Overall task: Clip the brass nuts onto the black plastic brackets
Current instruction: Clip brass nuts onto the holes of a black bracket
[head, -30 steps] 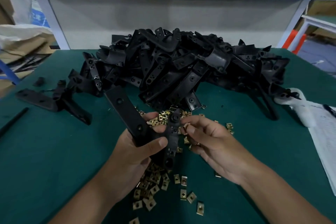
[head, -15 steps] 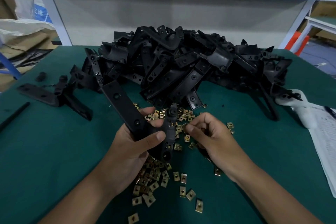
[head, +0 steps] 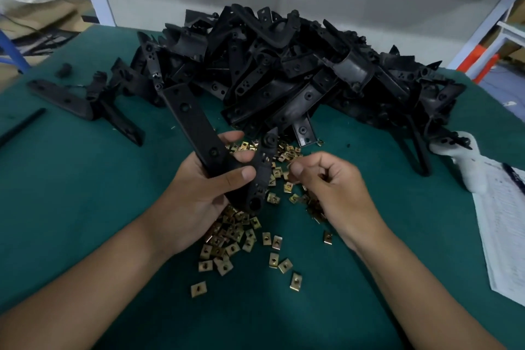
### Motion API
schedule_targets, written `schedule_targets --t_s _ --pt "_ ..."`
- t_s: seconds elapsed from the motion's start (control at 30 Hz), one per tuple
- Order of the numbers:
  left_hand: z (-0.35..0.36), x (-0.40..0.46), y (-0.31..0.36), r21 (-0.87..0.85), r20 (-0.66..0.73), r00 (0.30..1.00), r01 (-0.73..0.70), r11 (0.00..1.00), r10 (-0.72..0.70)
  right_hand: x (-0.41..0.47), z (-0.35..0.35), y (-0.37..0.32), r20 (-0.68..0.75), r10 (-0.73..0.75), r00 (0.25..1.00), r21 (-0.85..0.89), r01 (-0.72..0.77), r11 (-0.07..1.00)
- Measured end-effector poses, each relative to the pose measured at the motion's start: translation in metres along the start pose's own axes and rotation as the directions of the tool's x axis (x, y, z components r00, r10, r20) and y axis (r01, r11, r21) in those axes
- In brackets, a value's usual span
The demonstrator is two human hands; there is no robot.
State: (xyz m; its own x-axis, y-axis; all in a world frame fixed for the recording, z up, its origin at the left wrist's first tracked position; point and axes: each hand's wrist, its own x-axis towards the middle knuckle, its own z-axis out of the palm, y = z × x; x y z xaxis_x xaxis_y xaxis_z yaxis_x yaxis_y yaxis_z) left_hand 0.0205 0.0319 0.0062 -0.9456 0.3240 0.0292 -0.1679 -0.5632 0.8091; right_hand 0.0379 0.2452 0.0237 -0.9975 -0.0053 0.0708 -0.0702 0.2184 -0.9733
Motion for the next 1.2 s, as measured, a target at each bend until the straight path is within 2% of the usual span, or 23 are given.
schedule_targets --t_s 0.27,0.4,0.53,0.63,0.73,1.0,1.2 --pt "0.001 -0.002 0.002 0.033 0.003 1.0 0.028 0.999 -0.028 0.0 0.003 0.001 0.021 0.022 1.0 0.023 -0.023 0.999" --pt "0.0 -0.002 0.002 0.051 0.006 1.0 0.027 0.998 -0.027 0.001 0.003 0.004 0.037 0.083 0.996 0.114 -0.087 0.99" --pt "-0.002 -0.001 0.001 0.047 -0.001 1.0 0.028 0.999 -0.028 0.003 0.0 0.006 0.132 0.153 0.979 0.227 -0.18 0.957" --pt "-0.001 -0.001 0.001 0.036 0.001 1.0 0.025 0.999 -0.025 0.002 -0.001 0.006 0.179 0.153 0.972 0.172 -0.184 0.968" --pt "0.0 -0.002 0.002 0.028 0.004 1.0 0.017 0.999 -0.017 0.002 0.0 0.007 0.142 0.13 0.981 0.11 -0.147 0.983" --pt "0.0 -0.002 0.003 0.008 0.008 1.0 0.014 1.0 -0.014 0.005 -0.001 0.009 0.08 0.139 0.987 0.12 -0.148 0.982" --pt "0.002 -0.001 0.004 -0.01 0.043 0.999 0.004 1.0 -0.003 0.004 -0.001 0.01 0.053 0.074 0.996 0.098 -0.079 0.992"
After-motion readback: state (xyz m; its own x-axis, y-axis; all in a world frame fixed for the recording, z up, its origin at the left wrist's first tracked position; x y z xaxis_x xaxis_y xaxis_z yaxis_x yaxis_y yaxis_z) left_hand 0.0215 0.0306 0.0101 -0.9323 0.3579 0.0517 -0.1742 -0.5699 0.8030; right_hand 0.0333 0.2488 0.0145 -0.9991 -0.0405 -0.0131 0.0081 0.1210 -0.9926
